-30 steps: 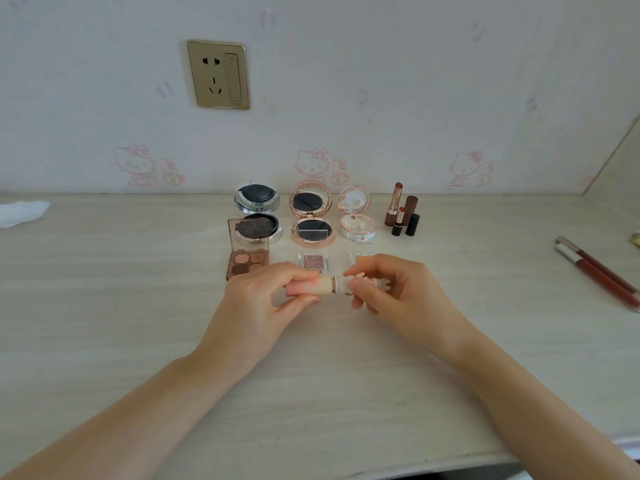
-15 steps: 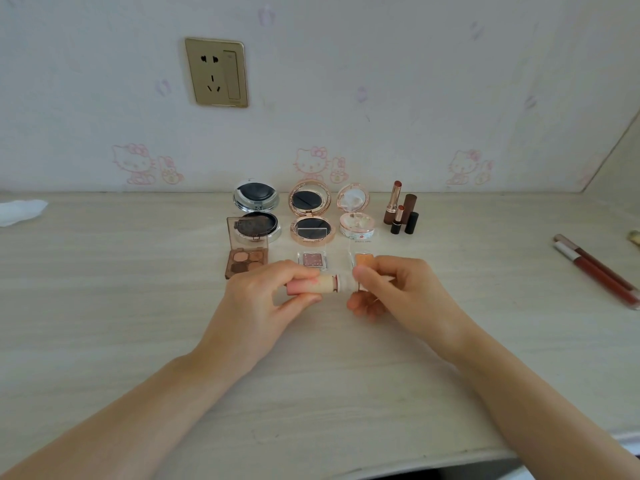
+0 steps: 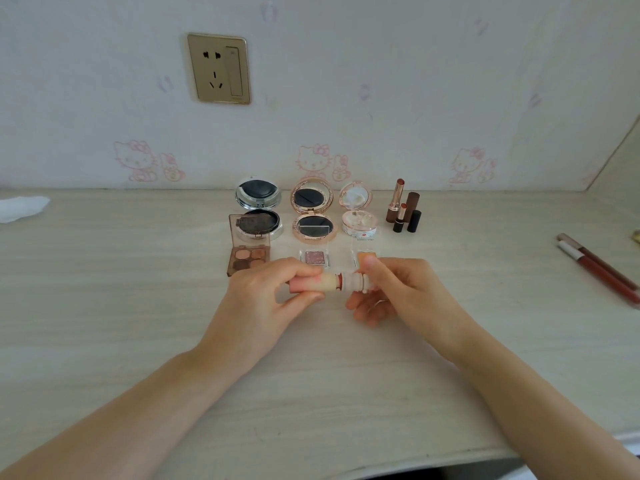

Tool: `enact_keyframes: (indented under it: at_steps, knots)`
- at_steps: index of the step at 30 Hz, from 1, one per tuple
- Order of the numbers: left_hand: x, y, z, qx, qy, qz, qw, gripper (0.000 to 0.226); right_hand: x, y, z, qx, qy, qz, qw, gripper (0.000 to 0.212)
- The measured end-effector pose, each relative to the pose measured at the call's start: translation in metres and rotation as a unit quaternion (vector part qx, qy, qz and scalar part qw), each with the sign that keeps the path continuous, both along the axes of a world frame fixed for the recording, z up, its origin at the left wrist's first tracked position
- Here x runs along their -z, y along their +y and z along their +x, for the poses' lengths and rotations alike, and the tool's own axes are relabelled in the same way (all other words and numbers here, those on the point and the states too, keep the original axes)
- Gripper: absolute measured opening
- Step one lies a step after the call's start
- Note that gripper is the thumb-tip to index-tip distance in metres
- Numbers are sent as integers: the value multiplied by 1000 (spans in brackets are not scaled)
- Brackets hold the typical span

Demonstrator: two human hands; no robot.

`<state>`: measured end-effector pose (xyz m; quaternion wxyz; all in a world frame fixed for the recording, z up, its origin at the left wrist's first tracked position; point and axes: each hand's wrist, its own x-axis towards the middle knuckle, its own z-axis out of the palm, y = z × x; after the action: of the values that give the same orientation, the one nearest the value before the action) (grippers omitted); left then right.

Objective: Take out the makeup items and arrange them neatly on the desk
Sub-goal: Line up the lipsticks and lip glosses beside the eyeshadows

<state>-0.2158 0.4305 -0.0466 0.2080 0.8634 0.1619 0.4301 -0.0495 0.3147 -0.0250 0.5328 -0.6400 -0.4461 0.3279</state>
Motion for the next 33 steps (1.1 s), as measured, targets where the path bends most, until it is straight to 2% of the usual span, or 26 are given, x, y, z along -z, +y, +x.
enact_keyframes:
  at_steps: [5, 6, 10, 14, 16, 18, 24, 27, 33]
  knots:
    - [0, 1, -1, -6, 2, -8, 1000, 26, 3, 1, 3, 2, -80, 27, 996, 7]
    - [0, 1, 0, -9, 2, -10, 1000, 26, 3, 1, 4, 4, -94, 31, 995, 7]
    - [0, 1, 0, -10, 7, -7, 1000, 27, 2, -1, 6, -2, -121, 33, 992, 24]
    - [0, 2, 0, -11, 3, -9, 1000, 26, 0, -1, 4, 31, -42, 10, 999, 24]
    - [0, 1, 0, -10, -2, -11, 1000, 26, -1, -2, 3, 32, -12, -10, 999, 38]
    - [1, 2, 1, -5, -3, -8, 1000, 27, -1, -2, 3, 24, -19, -26, 999, 43]
    - [-1, 2, -1, -5, -5, -19, 1000, 27, -1, -2, 4, 31, -76, 52, 995, 3]
    - [-2, 1, -1, 2, -2, -24, 1000, 29, -1, -3, 6, 22, -74, 84, 993, 19]
    - [0, 1, 0, 19, -3, -51, 999, 28, -3, -4, 9, 41, -31, 114, 992, 31]
